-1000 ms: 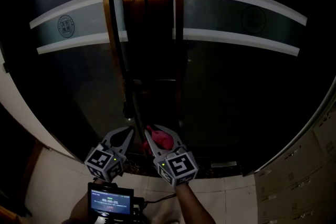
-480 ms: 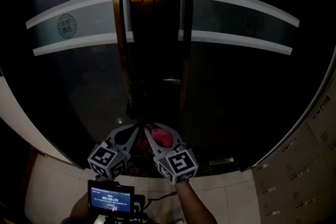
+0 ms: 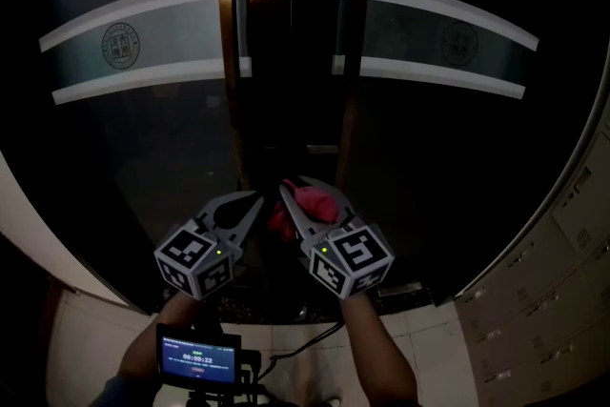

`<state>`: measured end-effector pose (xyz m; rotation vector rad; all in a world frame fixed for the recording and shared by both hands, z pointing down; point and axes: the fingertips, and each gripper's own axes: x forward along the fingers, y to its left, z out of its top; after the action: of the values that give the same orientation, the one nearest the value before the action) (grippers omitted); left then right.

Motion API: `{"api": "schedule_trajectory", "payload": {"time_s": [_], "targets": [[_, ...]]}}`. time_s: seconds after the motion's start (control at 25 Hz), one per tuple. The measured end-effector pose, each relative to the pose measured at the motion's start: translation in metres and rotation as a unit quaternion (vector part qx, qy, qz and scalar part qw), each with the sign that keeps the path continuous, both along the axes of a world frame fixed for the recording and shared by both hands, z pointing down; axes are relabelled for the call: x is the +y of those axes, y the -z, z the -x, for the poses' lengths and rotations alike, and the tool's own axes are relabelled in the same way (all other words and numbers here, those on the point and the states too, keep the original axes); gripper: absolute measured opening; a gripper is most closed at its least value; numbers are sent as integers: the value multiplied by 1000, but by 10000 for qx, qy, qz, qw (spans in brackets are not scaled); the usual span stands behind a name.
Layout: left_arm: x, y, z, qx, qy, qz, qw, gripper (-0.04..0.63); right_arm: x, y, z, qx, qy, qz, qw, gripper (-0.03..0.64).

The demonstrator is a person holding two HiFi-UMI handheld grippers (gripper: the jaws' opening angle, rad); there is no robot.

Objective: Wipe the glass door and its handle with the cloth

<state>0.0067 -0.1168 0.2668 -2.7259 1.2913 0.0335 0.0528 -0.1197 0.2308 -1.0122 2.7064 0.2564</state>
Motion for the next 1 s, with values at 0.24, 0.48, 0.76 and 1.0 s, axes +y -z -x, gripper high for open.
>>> {"api": "schedule_trajectory", "payload": {"time_s": [0.24, 0.48, 0.76, 1.0], "targets": [[-31, 20, -21, 80, -352, 138, 9993, 11, -41, 73, -27, 55, -119, -340, 9993, 80], [-72, 38, -52, 112, -437, 146, 9989, 11, -95, 157, -55, 189, -90, -776, 9968, 80], [-121, 68, -75, 186, -196, -135, 9995, 11, -129, 285, -68, 503, 290, -1291, 9899, 80], [-143, 68, -87, 237, -4, -123, 9996, 11, -158, 322, -89, 646, 20, -1445, 9874, 80]]}}
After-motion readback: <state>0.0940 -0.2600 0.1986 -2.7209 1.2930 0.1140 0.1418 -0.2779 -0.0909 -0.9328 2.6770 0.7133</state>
